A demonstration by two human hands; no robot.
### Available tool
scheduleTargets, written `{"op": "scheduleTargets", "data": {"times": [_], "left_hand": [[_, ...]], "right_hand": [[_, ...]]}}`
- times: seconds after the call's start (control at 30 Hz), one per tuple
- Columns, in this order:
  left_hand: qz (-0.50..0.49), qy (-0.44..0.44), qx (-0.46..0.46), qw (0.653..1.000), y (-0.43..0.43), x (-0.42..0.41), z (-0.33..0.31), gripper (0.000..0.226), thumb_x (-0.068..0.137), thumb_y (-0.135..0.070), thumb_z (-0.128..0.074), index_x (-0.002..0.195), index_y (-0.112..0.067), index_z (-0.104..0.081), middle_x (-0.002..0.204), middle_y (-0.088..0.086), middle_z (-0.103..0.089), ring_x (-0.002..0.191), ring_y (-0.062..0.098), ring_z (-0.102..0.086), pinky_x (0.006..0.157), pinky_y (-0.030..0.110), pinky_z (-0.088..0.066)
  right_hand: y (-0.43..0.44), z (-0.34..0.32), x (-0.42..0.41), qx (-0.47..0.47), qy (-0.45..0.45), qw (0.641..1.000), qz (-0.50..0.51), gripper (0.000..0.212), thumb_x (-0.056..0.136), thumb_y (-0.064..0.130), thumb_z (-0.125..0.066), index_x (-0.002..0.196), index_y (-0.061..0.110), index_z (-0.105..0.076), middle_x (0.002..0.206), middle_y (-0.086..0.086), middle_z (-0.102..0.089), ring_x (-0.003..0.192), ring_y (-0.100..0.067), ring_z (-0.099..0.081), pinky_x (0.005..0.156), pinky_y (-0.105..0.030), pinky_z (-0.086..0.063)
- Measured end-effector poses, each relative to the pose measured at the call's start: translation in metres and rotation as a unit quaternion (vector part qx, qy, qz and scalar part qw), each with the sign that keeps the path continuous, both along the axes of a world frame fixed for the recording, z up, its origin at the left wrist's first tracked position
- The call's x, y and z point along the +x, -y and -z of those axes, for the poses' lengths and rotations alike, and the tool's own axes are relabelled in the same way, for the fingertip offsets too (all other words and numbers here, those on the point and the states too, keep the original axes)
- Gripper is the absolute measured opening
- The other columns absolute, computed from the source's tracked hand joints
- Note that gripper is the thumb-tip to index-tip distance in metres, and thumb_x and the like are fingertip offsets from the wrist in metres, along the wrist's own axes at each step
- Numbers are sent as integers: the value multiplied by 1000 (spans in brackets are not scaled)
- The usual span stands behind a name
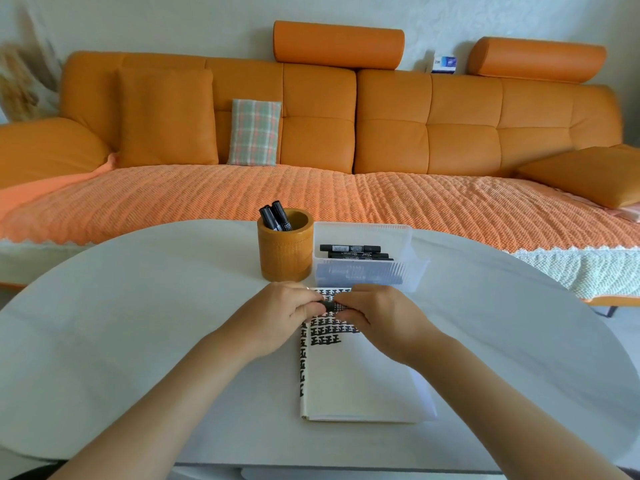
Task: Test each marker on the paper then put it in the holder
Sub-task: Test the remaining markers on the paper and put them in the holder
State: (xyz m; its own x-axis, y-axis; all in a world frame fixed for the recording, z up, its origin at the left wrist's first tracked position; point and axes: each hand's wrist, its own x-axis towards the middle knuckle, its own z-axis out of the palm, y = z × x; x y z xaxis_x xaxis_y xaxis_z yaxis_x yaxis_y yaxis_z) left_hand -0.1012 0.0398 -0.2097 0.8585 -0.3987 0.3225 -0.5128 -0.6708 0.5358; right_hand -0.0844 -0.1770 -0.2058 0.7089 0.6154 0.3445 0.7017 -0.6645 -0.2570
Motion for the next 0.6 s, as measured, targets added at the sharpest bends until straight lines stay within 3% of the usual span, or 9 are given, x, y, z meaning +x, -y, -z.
{"op": "scheduleTargets", "data": {"times": [0.07,0.13,0.23,0.3,0.43,0.53,0.6], "left_hand": [[-10,-59,-41,997,1,0,-2,27,97,-30,-55,74,-21,-65,73,-3,-63,74,10,-58,70,32,-46],[-13,-58,-44,997,1,1,-2,25,96,-30,-56,77,-21,-67,75,-2,-64,75,10,-58,71,32,-46],[-13,64,35,997,-8,5,1,18,92,-28,-60,102,-20,-73,83,-7,-63,83,8,-53,73,32,-47],[-21,121,53,991,-18,9,0,22,91,-31,-60,104,-20,-72,85,-10,-63,84,7,-50,72,29,-47],[-56,131,12,990,-27,9,4,18,88,-23,-68,105,-21,-73,92,-11,-57,88,5,-52,77,20,-44],[-71,80,-16,994,-22,10,15,23,87,-24,-70,110,-25,-72,93,-13,-54,91,3,-52,78,15,-40],[-71,56,-31,995,-18,9,17,23,87,-27,-70,110,-28,-70,95,-16,-57,93,2,-54,78,18,-43]], "right_hand": [[0,1,1,-36,96,995,-2,13,95,28,-59,96,20,-69,74,5,-56,69,-18,-53,54,-30,-39],[1,2,1,-48,123,991,2,15,94,29,-58,93,19,-69,74,4,-57,68,-20,-53,53,-30,-37],[0,-1,-4,-21,-1,999,34,30,100,32,-50,75,18,-57,66,4,-53,62,-15,-48,53,-30,-34],[5,-3,-3,20,-117,991,58,38,101,31,-50,65,17,-46,60,3,-48,56,-12,-42,53,-27,-32],[14,-8,-2,29,-135,988,71,37,99,26,-50,66,12,-44,65,0,-48,59,-13,-41,60,-33,-36],[18,-9,-1,62,-128,987,81,29,100,22,-47,72,15,-52,76,3,-48,70,-10,-49,68,-31,-39],[18,-9,-1,97,-133,982,90,23,101,19,-44,87,21,-62,81,4,-49,72,-7,-50,68,-24,-38]]}}
